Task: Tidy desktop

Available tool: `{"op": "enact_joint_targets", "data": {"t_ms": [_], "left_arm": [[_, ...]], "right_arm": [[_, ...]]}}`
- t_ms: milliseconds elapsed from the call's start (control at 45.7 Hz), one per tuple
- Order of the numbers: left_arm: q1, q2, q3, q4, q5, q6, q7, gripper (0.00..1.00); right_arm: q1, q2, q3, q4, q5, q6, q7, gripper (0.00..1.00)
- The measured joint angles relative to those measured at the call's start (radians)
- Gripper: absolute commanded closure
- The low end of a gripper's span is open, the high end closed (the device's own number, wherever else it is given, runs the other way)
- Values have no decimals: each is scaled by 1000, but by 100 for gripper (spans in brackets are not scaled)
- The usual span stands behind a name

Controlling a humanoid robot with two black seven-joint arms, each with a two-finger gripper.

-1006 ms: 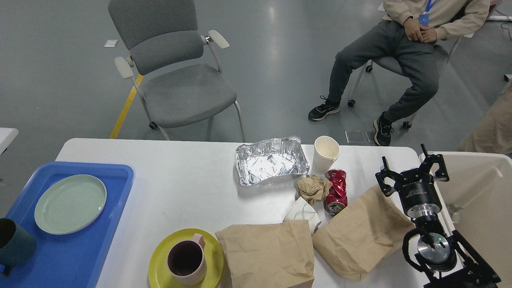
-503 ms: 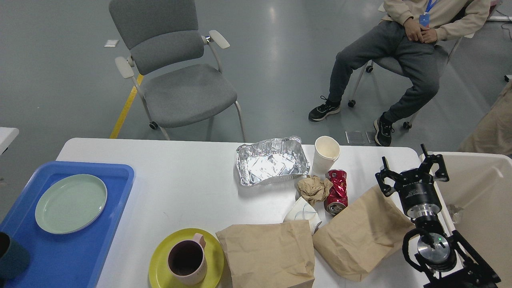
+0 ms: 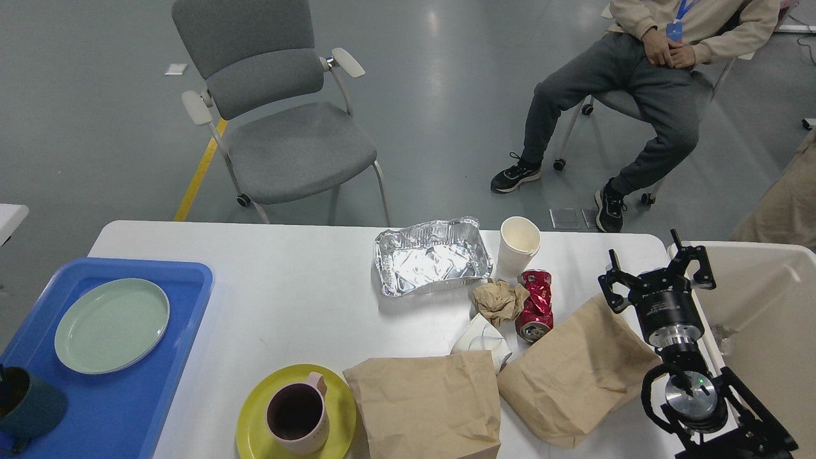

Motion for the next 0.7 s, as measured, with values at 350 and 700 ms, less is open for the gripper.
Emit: {"op": "enact_joint_targets", "data": {"t_ms": [350,700], "left_arm": [[-3,11,5,-6,-6,-8,0,7],[-98,54,71,-18,-7,-144,1,7]], "right_arm": [[0,0,0,0,0,0,0,0],[0,0,0,0,0,0,0,0]]}}
